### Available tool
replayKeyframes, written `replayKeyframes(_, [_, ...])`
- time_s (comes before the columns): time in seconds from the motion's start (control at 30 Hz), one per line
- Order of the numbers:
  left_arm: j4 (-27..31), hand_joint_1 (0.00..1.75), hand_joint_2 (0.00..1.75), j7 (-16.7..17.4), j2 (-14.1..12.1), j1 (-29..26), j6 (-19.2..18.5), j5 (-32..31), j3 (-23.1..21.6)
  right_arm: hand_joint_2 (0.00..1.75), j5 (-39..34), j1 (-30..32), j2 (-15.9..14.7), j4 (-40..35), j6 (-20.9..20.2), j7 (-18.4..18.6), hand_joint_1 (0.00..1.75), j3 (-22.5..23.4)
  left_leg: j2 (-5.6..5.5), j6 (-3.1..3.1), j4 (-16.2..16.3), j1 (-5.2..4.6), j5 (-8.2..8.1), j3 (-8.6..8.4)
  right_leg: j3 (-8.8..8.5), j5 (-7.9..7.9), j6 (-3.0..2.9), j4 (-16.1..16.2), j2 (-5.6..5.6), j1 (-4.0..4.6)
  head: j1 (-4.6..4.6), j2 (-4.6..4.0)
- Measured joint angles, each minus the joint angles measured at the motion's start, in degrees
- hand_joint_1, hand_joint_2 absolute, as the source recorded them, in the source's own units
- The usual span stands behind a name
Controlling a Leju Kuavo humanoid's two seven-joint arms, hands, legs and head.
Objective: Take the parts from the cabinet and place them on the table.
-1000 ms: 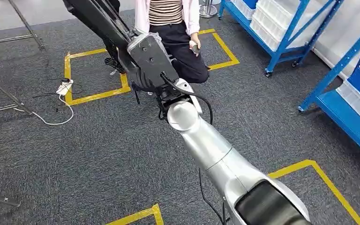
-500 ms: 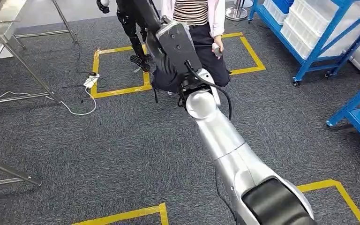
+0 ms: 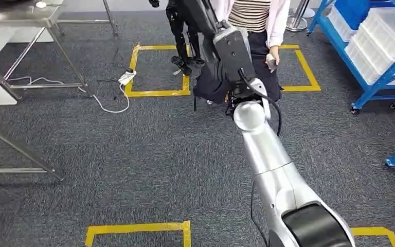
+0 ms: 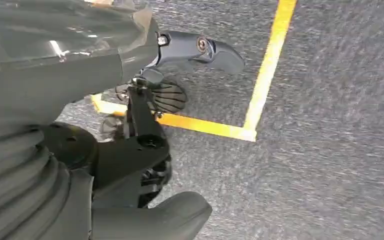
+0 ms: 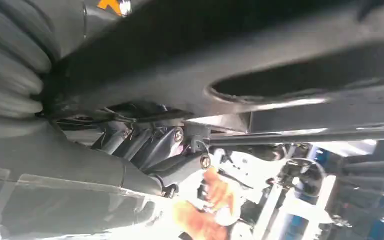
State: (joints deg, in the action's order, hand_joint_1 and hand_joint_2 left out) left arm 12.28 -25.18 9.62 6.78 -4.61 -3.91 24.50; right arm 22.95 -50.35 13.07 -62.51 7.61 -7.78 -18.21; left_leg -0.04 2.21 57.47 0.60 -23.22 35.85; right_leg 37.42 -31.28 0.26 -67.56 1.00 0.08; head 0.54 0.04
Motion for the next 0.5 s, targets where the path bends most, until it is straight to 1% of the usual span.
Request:
replayKeyframes(0.03, [0.0, 0.0, 1.75, 0.11, 0.07, 0.21, -0.06, -0.37, -0.3, 1.75, 0.17, 0.47, -0.78, -0.3, -0.02, 0.02, 1.75, 0.41, -0.86, 0.01, 0.01, 0.03, 0.01, 0.01, 2.17, -1.57, 0.03, -4.61, -0.48, -0.2, -0.02, 0.0])
replayKeyframes(0.07, [0.0, 0.0, 1.75, 0.29, 0.18, 0.31, -0.11, -0.63, -0.48, 1.75, 0.35, 1.12, -1.4, -0.59, -0.04, 0.07, 1.75, 0.77, -1.74, 0.01, 0.02, 0.05, 0.03, 0.01, 3.92, -2.41, 0.28, -8.18, -0.67, -0.35, -0.02, 0.0])
replayKeyframes(0.1, [0.0, 0.0, 1.75, 0.54, 0.24, 0.3, -0.11, -1.0, -0.76, 1.75, 0.39, 1.81, -2.22, -0.94, -0.04, 0.26, 1.75, 1.24, -2.56, -0.05, 0.04, 0.06, 0.07, -0.01, 4.68, -2.24, 0.67, -9.25, -0.75, -0.59, -0.09, 0.0])
replayKeyframes(0.13, [0.0, 0.0, 1.75, 0.94, 0.28, 0.26, -0.11, -1.4, -1.09, 1.75, 0.48, 2.36, -2.77, -1.26, -0.11, 0.48, 1.75, 1.53, -3.34, -0.13, 0.09, 0.11, 0.12, -0.01, 4.07, -1.19, 1.24, -7.4, -0.76, -0.84, -0.09, 0.0])
replayKeyframes(0.17, [0.0, 0.0, 1.75, 1.09, 0.31, 0.26, -0.11, -1.55, -1.35, 1.75, 0.61, 2.69, -3.14, -1.7, -0.18, 0.57, 1.75, 1.75, -4.03, -0.28, 0.18, 0.19, 0.15, -0.01, 2.37, 0.62, 1.95, -3.45, -0.87, -1.16, -0.06, 0.0])
replayKeyframes(0.2, [0.0, 0.0, 1.75, 1.09, 0.33, 0.35, -0.11, -1.73, -1.55, 1.75, 0.68, 2.84, -3.43, -2.08, -0.2, 0.57, 1.75, 1.95, -4.64, -0.46, 0.33, 0.32, 0.1, 0.01, -0.09, 2.81, 2.74, 1.84, -1.43, -1.67, -0.04, 0.0])
replayKeyframes(0.23, [0.0, 0.0, 1.75, 1.18, 0.35, 0.49, -0.11, -1.99, -1.7, 1.75, 0.7, 2.89, -3.85, -2.4, -0.2, 0.57, 1.75, 2.23, -5.28, -0.94, 0.57, 0.36, -0.02, 0.24, -2.28, 4.49, 3.43, 6.53, -3.45, -2.35, -0.09, 0.0])
replayKeyframes(0.27, [0.0, 0.0, 1.75, 1.29, 0.33, 0.8, -0.11, -2.05, -1.83, 1.75, 0.72, 2.9, -4.37, -2.7, -0.26, 0.57, 1.75, 2.45, -5.86, -1.52, 1.35, 0.0, -0.28, 0.83, -3.36, 4.64, 3.13, 8.35, -4.71, -2.12, -0.18, 0.0])
replayKeyframes(0.3, [0.0, 0.0, 1.75, 1.31, 0.35, 0.86, -0.11, -2.07, -1.92, 1.75, 0.74, 3.1, -4.54, -2.97, -0.39, 0.59, 1.75, 2.51, -6.26, -1.81, 1.05, 0.22, -0.06, 0.92, -3.11, 4.85, 2.61, 8.31, -4.17, -2.08, -0.04, 0.0])
replayKeyframes(0.37, [0.0, 0.0, 1.75, 1.62, 0.37, 0.64, -0.13, -2.43, -2.16, 1.75, 0.87, 3.75, -5.0, -3.3, -0.44, 0.66, 1.75, 2.73, -7.12, -2.54, 0.59, 0.67, 0.39, 1.16, -3.1, 5.06, 1.92, 8.17, -3.34, -1.53, -0.06, 0.0])
replayKeyframes(0.4, [0.0, 0.0, 1.75, 1.93, 0.37, 0.6, -0.11, -2.73, -2.27, 1.75, 0.92, 4.1, -5.05, -3.56, -0.46, 0.68, 1.75, 2.75, -7.56, -2.82, 0.66, 0.79, 0.42, 1.44, -3.12, 5.36, 1.4, 8.52, -2.74, -1.92, -0.04, 0.0])
replayKeyframes(0.43, [0.0, 0.0, 1.75, 2.08, 0.35, 0.61, -0.11, -2.93, -2.43, 1.75, 0.98, 4.28, -5.11, -3.96, -0.5, 0.68, 1.75, 2.77, -5.04, -2.88, 1.43, 0.59, -0.27, 1.69, -3.17, 5.51, 1.14, 8.58, -2.28, -1.96, 0.02, 0.0])
replayKeyframes(0.47, [0.0, 0.0, 1.75, 2.1, 0.37, 0.73, -0.11, -3.13, -2.71, 1.75, 1.0, 4.41, -5.18, -4.33, -0.55, 0.66, 1.75, 2.82, -2.4, -3.05, 3.75, 0.42, -1.94, 2.68, -3.15, 5.44, 0.7, 8.58, -1.85, -1.87, 0.81, 0.0])
replayKeyframes(0.5, [0.0, 0.0, 1.75, 2.14, 0.37, 0.97, -0.11, -3.19, -2.88, 1.75, 1.03, 4.58, -5.42, -4.48, -0.55, 0.66, 1.75, 3.01, -1.06, -3.18, 7.96, 0.52, -4.24, 4.59, -3.15, 5.4, 0.28, 8.58, -1.28, -1.56, 0.83, 0.0])
